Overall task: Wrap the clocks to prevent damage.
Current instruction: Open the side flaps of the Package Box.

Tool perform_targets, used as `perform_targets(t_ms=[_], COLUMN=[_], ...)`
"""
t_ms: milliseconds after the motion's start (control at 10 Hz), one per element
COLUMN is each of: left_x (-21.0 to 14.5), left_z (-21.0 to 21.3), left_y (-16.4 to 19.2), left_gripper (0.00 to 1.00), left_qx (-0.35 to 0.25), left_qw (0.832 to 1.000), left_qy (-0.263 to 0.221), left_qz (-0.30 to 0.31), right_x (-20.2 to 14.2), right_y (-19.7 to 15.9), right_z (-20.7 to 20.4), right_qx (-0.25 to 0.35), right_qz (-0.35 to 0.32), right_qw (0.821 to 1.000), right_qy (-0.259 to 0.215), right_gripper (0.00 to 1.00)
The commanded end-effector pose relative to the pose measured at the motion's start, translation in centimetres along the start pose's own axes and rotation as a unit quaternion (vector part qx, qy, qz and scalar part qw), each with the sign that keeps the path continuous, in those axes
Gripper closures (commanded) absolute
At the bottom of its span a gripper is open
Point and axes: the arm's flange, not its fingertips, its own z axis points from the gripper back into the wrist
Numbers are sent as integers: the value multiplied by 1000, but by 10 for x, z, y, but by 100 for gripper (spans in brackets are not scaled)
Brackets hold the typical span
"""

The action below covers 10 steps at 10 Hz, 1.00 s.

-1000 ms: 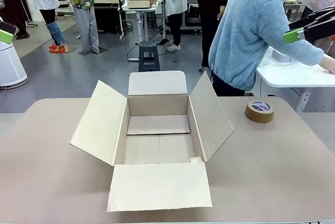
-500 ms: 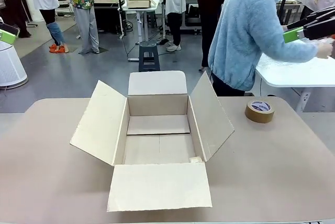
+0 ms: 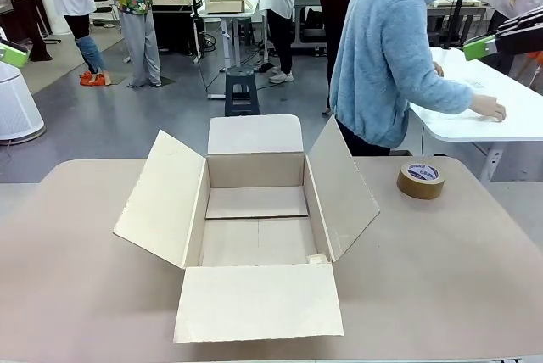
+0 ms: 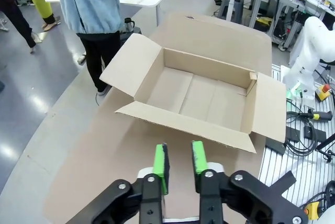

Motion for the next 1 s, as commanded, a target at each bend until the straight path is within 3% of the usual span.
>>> perform_targets(t_ms=[0, 400, 500, 600, 900], left_x=[2, 1, 4, -1, -1], left_z=[2, 4, 5, 3, 5], left_y=[4, 5, 6, 3, 4], left_gripper=[100, 100, 100, 100, 100], left_qx=[-7, 9, 53, 3, 15], left_qw=[1000, 1000, 998, 1000, 1000], left_qy=[-12, -10, -5, -6, -3], left_qz=[-3, 8, 38, 7, 15], right_x=[-2, -4, -4, -3, -4], right_y=[-3, -2, -3, 0, 1], right_z=[1, 2, 2, 1, 1], right_qx=[12, 15, 43, 7, 12], right_qz=[-6, -3, -11, -4, -6], right_qw=[1000, 1000, 999, 1000, 1000], right_qy=[-12, -9, -8, 1, 6], right_gripper=[100, 100, 100, 100, 99])
